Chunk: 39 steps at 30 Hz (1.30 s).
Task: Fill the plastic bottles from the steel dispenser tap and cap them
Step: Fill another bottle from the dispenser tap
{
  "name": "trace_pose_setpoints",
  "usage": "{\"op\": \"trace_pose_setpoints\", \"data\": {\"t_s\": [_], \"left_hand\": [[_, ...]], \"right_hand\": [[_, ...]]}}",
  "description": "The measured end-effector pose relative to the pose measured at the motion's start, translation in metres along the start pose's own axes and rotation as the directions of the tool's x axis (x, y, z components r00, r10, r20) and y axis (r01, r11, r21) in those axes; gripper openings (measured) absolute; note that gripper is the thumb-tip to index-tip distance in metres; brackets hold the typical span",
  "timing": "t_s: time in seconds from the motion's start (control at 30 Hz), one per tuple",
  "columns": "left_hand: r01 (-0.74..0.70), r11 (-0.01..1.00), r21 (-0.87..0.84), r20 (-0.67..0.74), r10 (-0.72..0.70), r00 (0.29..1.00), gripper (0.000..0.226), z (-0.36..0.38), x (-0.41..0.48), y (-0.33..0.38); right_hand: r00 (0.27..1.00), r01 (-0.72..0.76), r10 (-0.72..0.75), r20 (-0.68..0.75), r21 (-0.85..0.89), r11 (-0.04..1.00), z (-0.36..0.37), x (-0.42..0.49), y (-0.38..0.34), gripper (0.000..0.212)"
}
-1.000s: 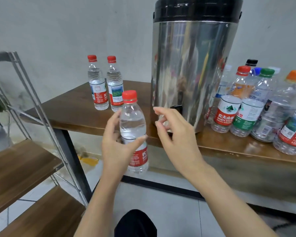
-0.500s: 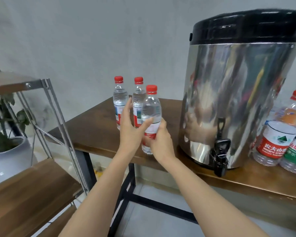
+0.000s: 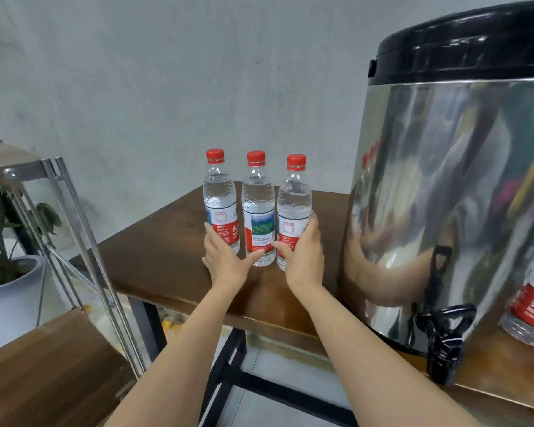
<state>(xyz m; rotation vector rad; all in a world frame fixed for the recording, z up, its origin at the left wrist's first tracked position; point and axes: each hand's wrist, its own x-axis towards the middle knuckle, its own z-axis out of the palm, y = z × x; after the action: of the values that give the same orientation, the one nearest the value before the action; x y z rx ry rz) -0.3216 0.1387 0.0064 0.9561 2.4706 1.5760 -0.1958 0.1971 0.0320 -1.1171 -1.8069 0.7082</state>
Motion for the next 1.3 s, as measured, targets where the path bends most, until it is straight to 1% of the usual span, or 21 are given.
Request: {"op": "trace_pose_setpoints", "data": {"t_s": [0.13, 0.2, 0.23, 0.3, 0.33, 0.4, 0.47, 0.53, 0.6, 0.7, 0.83, 0.9, 0.97, 1.07, 1.13, 1.23, 1.3], "left_hand": [[-0.013, 1.000, -0.004, -0.021, 0.013, 1.000, 0.135, 0.003, 0.001, -0.006], [-0.008, 0.999, -0.045, -0.011, 0.008, 1.000, 0.128, 0.000, -0.001, -0.007], [-0.004, 0.997, -0.076, -0.010, 0.004, 1.000, 0.122, -0.002, -0.005, -0.007], [-0.014, 0.990, -0.137, -0.042, 0.008, 0.999, 0.100, -0.008, -0.018, -0.004], [-0.018, 0.986, -0.163, -0.070, 0.007, 0.998, 0.087, -0.012, -0.028, -0.001], [-0.039, 0.975, -0.218, -0.114, 0.014, 0.993, 0.060, -0.019, -0.056, 0.007], [-0.091, 0.955, -0.282, -0.124, 0.058, 0.991, 0.035, -0.025, -0.090, 0.013], [-0.118, 0.918, -0.379, -0.105, 0.084, 0.991, 0.024, -0.033, -0.128, 0.022], [-0.146, 0.876, -0.459, -0.100, 0.113, 0.989, 0.022, -0.042, -0.165, 0.035], [-0.235, 0.784, -0.575, -0.111, 0.209, 0.972, 0.021, -0.053, -0.217, 0.063], [-0.387, 0.661, -0.643, -0.145, 0.391, 0.909, 0.020, -0.048, -0.271, 0.108], [-0.471, 0.617, -0.630, -0.154, 0.496, 0.855, 0.019, -0.036, -0.293, 0.130], [-0.538, 0.589, -0.603, -0.128, 0.594, 0.794, 0.021, -0.017, -0.311, 0.149], [-0.593, 0.558, -0.580, -0.047, 0.704, 0.709, 0.021, 0.023, -0.326, 0.167], [-0.633, 0.573, -0.521, 0.023, 0.750, 0.661, 0.024, 0.056, -0.327, 0.172], [-0.699, 0.599, -0.391, 0.137, 0.788, 0.600, 0.034, 0.104, -0.320, 0.176], [-0.732, 0.595, -0.332, 0.199, 0.803, 0.562, 0.034, 0.129, -0.312, 0.175]], "right_hand": [[0.999, -0.014, 0.014, 0.031, 0.001, 1.000, 0.007, 0.007, 0.002, 0.094], [0.995, -0.046, 0.043, 0.091, 0.030, 0.999, 0.006, 0.005, 0.003, 0.096], [0.990, -0.064, 0.059, 0.125, 0.037, 0.997, 0.004, 0.001, 0.004, 0.097], [0.985, -0.061, 0.052, 0.162, 0.049, 0.997, -0.003, -0.013, 0.005, 0.093], [0.986, -0.034, 0.024, 0.167, 0.057, 0.998, -0.009, -0.023, 0.005, 0.088], [0.981, 0.051, -0.059, 0.182, 0.049, 0.997, -0.024, -0.047, 0.003, 0.074], [0.971, 0.111, -0.118, 0.207, 0.043, 0.993, -0.044, -0.075, -0.003, 0.057], [0.962, 0.152, -0.166, 0.216, 0.080, 0.985, -0.070, -0.106, -0.007, 0.046], [0.949, 0.220, -0.238, 0.205, 0.105, 0.970, -0.099, -0.135, -0.010, 0.039], [0.927, 0.328, -0.337, 0.163, 0.079, 0.941, -0.148, -0.168, -0.009, 0.034], [0.906, 0.423, -0.422, 0.025, -0.030, 0.906, -0.220, -0.187, 0.005, 0.030], [0.899, 0.425, -0.435, -0.056, -0.133, 0.895, -0.253, -0.186, 0.019, 0.028], [0.898, 0.391, -0.422, -0.124, -0.214, 0.895, -0.285, -0.181, 0.037, 0.026], [0.909, 0.302, -0.364, -0.203, -0.281, 0.911, -0.326, -0.168, 0.064, 0.026], [0.910, 0.254, -0.339, -0.238, -0.327, 0.910, -0.347, -0.156, 0.077, 0.027], [0.913, 0.230, -0.341, -0.224, -0.408, 0.883, -0.370, -0.133, 0.085, 0.030], [0.916, 0.236, -0.355, -0.187, -0.464, 0.854, -0.380, -0.113, 0.082, 0.033]]}}
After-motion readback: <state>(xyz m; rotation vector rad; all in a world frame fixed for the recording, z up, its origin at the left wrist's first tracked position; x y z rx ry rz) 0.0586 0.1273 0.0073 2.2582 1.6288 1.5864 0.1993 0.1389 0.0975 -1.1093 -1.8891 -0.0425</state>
